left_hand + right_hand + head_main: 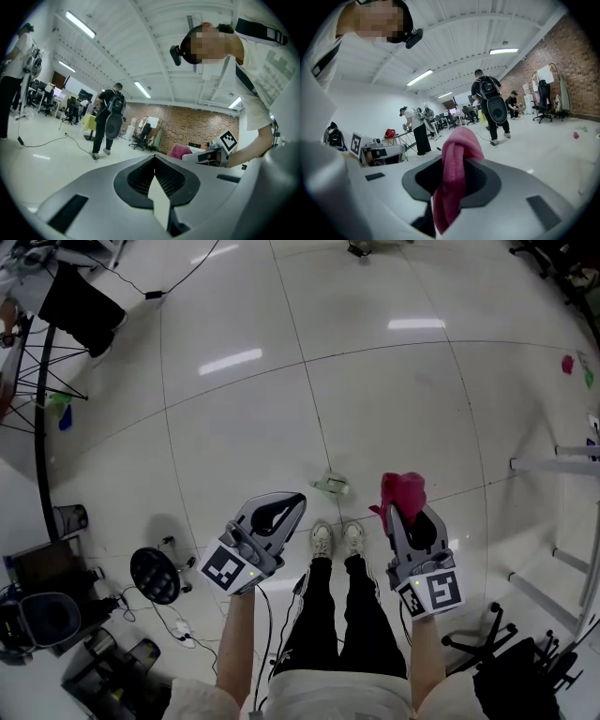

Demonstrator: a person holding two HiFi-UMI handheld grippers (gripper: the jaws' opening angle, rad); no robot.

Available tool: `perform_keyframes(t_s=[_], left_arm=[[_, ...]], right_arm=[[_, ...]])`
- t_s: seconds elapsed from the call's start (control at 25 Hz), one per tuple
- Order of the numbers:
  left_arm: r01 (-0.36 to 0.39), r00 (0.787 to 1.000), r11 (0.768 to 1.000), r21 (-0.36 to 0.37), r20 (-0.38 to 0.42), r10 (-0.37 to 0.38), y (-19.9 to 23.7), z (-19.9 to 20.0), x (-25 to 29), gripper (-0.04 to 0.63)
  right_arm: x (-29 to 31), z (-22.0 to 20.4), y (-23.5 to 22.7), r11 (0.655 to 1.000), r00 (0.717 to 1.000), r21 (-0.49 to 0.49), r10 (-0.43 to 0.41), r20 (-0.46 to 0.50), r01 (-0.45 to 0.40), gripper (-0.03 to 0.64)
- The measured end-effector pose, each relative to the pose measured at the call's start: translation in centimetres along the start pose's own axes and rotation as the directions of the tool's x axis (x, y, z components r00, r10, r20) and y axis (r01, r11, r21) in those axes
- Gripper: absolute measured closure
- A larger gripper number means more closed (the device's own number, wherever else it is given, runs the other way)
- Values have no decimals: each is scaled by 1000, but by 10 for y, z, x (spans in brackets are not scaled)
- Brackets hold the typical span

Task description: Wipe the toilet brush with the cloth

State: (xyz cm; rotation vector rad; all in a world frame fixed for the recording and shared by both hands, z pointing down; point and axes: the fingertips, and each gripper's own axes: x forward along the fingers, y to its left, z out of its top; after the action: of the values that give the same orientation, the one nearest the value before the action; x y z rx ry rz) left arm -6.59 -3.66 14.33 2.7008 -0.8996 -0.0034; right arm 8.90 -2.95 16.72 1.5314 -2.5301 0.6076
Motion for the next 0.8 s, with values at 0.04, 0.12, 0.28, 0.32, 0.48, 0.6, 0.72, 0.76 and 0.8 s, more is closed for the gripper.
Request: perform_keyframes(t_s=[0.04, 0.12, 0.28, 0.32, 0.48, 0.6, 0.72, 0.76, 0.8], left_arm=[[0, 1000, 1000, 0, -1, 0, 0, 1, 4, 594], [-13, 1000, 1000, 0, 11, 13, 1, 4, 12, 594], [-19, 1000, 1000, -4, -11, 19, 0, -3, 24, 594], [-7, 999, 1000, 2, -37, 7, 2, -11, 28, 594], [91, 976, 995, 47, -203, -80, 19, -64, 41, 592], [171, 951, 982, 76, -274, -145, 28, -95, 50, 592], [278, 880, 958, 73, -419, -224, 33, -153, 60, 543], [335, 820, 939, 71, -513, -254, 36, -185, 59, 489], [400, 739, 913, 74, -615, -274, 38, -221, 56, 477]], right_arm=[[0, -1, -1, 1000, 1000, 3, 8, -4, -8, 520], [1, -3, -6, 1000, 1000, 0, 20, -14, -20, 521], [-1, -6, -12, 999, 999, 20, 33, -37, -32, 521], [-1, -6, -14, 999, 999, 21, 33, -42, -32, 521], [7, -22, -20, 999, 997, 21, 38, -73, -36, 520], [14, -44, -23, 999, 994, 32, 46, -95, -43, 522], [23, -72, -28, 998, 991, 49, 42, -124, -36, 521], [26, -82, -29, 998, 990, 59, 40, -133, -33, 522], [28, -93, -29, 997, 989, 69, 40, -142, -30, 522]])
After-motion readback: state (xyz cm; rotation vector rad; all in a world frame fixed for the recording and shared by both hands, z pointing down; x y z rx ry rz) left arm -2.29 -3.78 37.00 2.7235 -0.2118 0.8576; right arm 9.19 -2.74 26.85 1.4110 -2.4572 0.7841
